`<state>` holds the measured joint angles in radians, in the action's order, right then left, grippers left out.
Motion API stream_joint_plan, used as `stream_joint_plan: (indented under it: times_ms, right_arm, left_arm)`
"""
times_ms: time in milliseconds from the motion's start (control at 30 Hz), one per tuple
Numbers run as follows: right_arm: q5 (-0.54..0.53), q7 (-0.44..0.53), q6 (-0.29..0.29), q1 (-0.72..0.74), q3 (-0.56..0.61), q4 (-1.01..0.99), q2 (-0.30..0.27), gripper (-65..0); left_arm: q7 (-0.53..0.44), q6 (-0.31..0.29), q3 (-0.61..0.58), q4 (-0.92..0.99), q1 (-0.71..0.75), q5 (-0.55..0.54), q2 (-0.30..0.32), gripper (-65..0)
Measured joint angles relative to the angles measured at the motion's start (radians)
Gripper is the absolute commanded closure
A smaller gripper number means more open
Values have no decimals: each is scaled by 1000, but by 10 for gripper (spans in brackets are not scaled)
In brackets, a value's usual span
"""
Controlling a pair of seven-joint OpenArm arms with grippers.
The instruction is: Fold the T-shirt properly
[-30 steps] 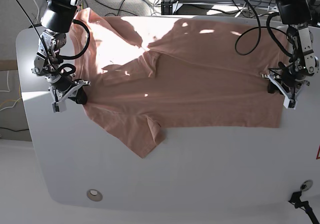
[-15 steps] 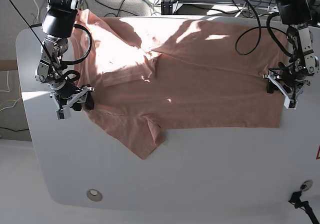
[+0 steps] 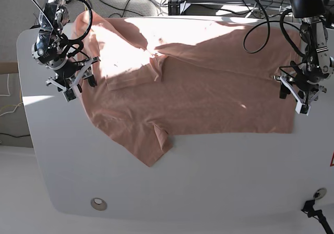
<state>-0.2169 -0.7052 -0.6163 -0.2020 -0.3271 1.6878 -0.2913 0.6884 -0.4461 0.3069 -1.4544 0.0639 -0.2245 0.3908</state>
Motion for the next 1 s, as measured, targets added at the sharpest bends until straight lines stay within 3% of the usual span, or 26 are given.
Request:
stream_joint_plan:
  times_ms: [233,1000]
  right_arm:
    - [7,-11,-2,-97,-32,108,113,-309]
    - [-3,29,-6,6,10,-71,132,-308]
  left_arm:
    - [0,0,-1,-9,8,0,0,-337]
    - [-5,-1,-7,32,7,2,-3,-337]
